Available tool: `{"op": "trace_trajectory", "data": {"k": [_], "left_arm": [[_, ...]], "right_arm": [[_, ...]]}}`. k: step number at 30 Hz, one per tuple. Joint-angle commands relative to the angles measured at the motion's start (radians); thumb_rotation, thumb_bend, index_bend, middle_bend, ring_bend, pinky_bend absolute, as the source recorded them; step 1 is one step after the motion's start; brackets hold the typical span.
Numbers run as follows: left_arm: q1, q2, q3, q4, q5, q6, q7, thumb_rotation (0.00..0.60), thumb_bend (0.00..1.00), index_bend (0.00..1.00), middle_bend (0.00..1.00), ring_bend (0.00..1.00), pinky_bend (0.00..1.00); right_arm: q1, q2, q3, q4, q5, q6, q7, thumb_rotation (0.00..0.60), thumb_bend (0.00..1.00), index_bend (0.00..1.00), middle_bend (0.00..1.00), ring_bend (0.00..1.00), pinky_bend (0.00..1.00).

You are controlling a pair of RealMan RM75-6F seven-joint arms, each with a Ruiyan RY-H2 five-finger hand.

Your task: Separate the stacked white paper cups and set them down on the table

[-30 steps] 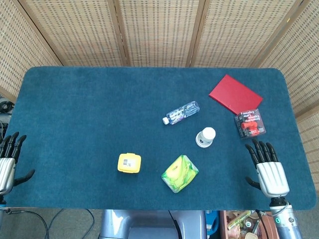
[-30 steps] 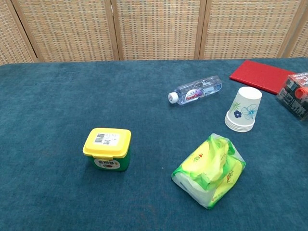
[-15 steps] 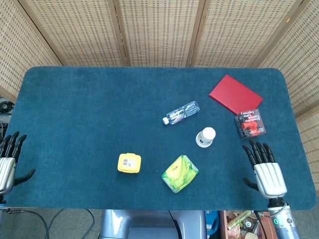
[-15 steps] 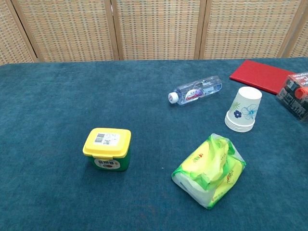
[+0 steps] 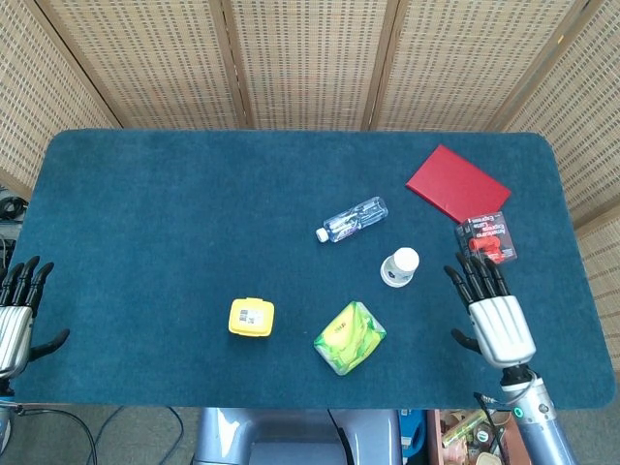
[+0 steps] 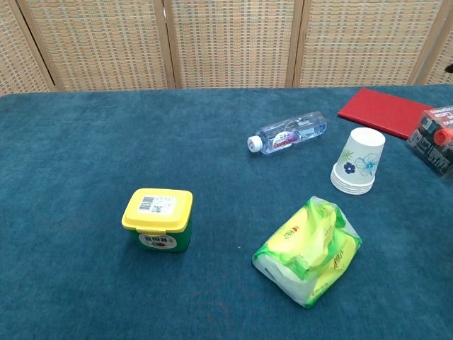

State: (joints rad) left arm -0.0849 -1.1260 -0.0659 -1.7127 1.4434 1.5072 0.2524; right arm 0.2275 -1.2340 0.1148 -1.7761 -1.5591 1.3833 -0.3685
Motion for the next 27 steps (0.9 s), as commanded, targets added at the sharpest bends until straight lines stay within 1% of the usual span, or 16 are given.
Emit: {"op": "trace_trajectory", "data": {"k": [1,5,8,11,18,23,27], "left_arm": [[-0.002,-0.002,-0.001,0.003,-0.005,-0.004,0.000,0.600,0.21,0.00,0.00,0.00,0.00],[-0.006,-0.006,-0.001,0.009,-0.014,-0.017,0.004,0.600,0.21,0.00,0.00,0.00,0.00],[-0.009,-0.008,-0.001,0.012,-0.018,-0.022,0.007,0.600,0.21,0.00,0.00,0.00,0.00],[-0.009,-0.010,0.000,0.013,-0.014,-0.019,0.009,0.600,0.21,0.00,0.00,0.00,0.00],[-0.009,-0.011,0.000,0.016,-0.019,-0.020,0.009,0.600,0.21,0.00,0.00,0.00,0.00],[-0.009,-0.012,0.000,0.016,-0.019,-0.019,0.011,0.600,0.21,0.00,0.00,0.00,0.00],[-0.010,-0.014,0.001,0.017,-0.018,-0.021,0.015,0.600,0.21,0.00,0.00,0.00,0.00]], "right_arm": [[0.078,0.007,0.057,-0.055,0.070,-0.096,-0.088,0.600,0.09,0.16,0.00,0.00,0.10],[0.162,-0.020,0.115,-0.081,0.200,-0.196,-0.190,0.600,0.09,0.18,0.00,0.00,0.12],[0.215,-0.042,0.144,-0.078,0.285,-0.245,-0.252,0.600,0.09,0.18,0.00,0.00,0.12],[0.272,-0.068,0.171,-0.067,0.394,-0.289,-0.310,0.600,0.10,0.18,0.00,0.00,0.13],[0.358,-0.117,0.186,-0.017,0.547,-0.323,-0.383,0.600,0.12,0.21,0.03,0.00,0.15],[0.394,-0.147,0.166,0.028,0.599,-0.329,-0.395,0.600,0.12,0.24,0.05,0.00,0.17],[0.418,-0.164,0.161,0.063,0.625,-0.336,-0.384,0.600,0.13,0.26,0.07,0.00,0.18]]}}
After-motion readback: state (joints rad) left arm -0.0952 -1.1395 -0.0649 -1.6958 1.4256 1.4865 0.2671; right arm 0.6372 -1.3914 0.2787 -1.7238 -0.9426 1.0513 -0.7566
